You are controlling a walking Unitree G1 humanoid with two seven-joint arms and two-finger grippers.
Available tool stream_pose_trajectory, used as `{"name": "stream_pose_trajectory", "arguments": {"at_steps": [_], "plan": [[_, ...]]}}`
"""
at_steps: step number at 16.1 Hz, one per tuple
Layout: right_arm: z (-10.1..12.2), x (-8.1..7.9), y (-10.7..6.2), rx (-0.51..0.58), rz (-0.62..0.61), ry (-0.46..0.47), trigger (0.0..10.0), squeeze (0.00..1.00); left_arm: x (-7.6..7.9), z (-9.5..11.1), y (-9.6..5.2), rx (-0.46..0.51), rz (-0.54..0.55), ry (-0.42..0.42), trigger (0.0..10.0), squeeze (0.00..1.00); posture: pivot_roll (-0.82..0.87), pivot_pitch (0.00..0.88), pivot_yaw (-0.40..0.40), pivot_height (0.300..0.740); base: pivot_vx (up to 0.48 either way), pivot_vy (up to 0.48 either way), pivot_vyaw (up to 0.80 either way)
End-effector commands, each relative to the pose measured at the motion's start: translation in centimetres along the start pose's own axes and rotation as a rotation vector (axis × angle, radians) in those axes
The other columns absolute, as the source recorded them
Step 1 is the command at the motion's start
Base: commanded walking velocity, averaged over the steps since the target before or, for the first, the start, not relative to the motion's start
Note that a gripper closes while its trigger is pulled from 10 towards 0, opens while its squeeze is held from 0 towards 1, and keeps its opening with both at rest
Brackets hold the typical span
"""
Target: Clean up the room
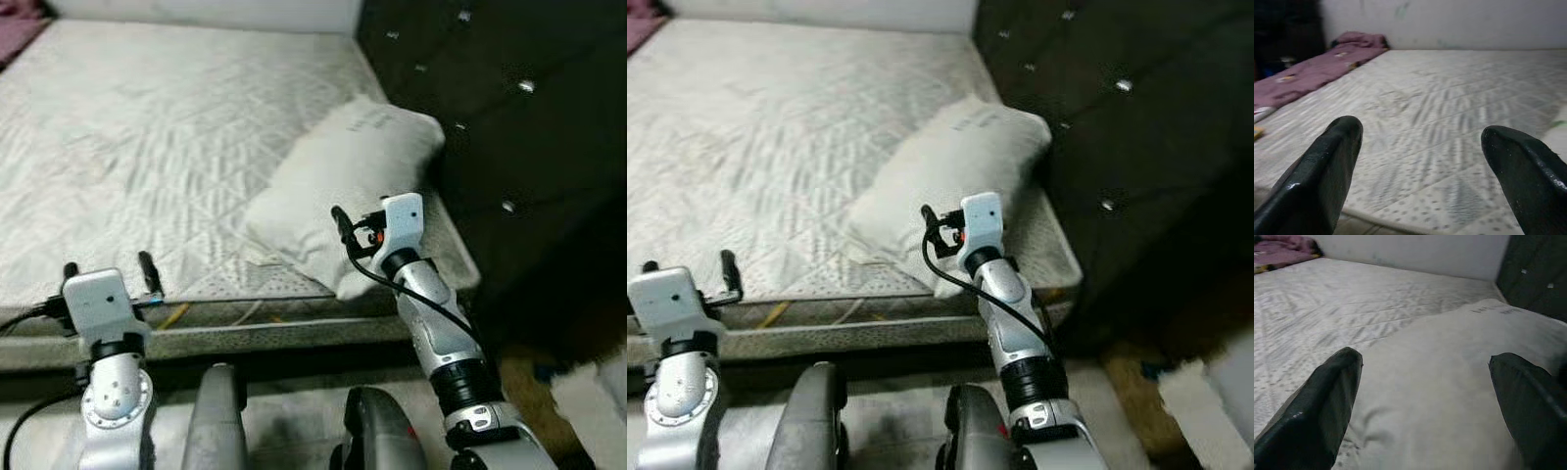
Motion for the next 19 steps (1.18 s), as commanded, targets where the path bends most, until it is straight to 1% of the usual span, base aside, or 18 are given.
{"name": "stream_pose_trajectory", "arguments": {"at_steps": [1, 2, 8, 10, 11, 15, 19], "plan": [[0.47, 0.48, 0.02, 0.012, -0.016, -0.008, 10.0, 0.0, 0.11, 0.59, 0.07, 0.025, -0.008, -0.012, 10.0, 0.0, 0.02, 0.091, -0.072, 0.637, 0.0, 0.0, 0.0], [0.5, 0.52, 0.04, 0.013, -0.019, -0.007, 10.0, 0.0, 0.11, 0.65, 0.09, 0.029, -0.01, -0.013, 10.0, 0.0, 0.02, 0.095, -0.073, 0.637, 0.0, 0.0, 0.0], [0.55, 0.56, 0.13, 0.014, -0.023, -0.009, 10.0, 0.0, 0.51, 1.05, 0.18, 0.056, -0.041, -0.026, 10.0, 0.0, 0.02, 0.092, -0.07, 0.637, 0.451, 0.0, 0.0], [0.55, 0.57, 0.14, 0.015, -0.023, -0.01, 10.0, 0.0, 0.56, 1.0, 0.24, 0.051, -0.039, -0.03, 10.0, 0.0, 0.02, 0.088, -0.069, 0.637, 0.471, 0.0, 0.0], [0.55, 0.57, 0.13, 0.015, -0.022, -0.011, 10.0, 0.0, 0.58, 0.85, 0.33, 0.032, -0.03, -0.036, 10.0, 0.0, 0.02, 0.088, -0.069, 0.637, 0.0, 0.0, 0.0], [0.45, 0.58, 0.14, 0.011, -0.019, -0.016, 10.0, 0.0, 0.89, 0.88, 0.36, 0.035, -0.035, -0.037, 10.0, 0.0, 0.02, 0.084, -0.071, 0.637, 0.0, 0.0, 0.0], [0.44, 0.62, 0.24, 0.01, -0.02, -0.015, 10.0, 0.0, 0.86, 0.89, 0.47, 0.031, -0.031, -0.038, 10.0, 0.0, 0.02, 0.087, -0.073, 0.637, 0.0, 0.0, 0.0]]}}
Point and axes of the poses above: a point about 5 cm out from each wrist's last joint towards the gripper, its own y axis pointing out of the wrist towards the gripper, its own z axis along the axis of the wrist's last joint, x = y × z, the point moved 2 cm from there along y, pointing out of the wrist towards the gripper, and after that the axes turned 11 degrees about y, right-handed, at the moved point
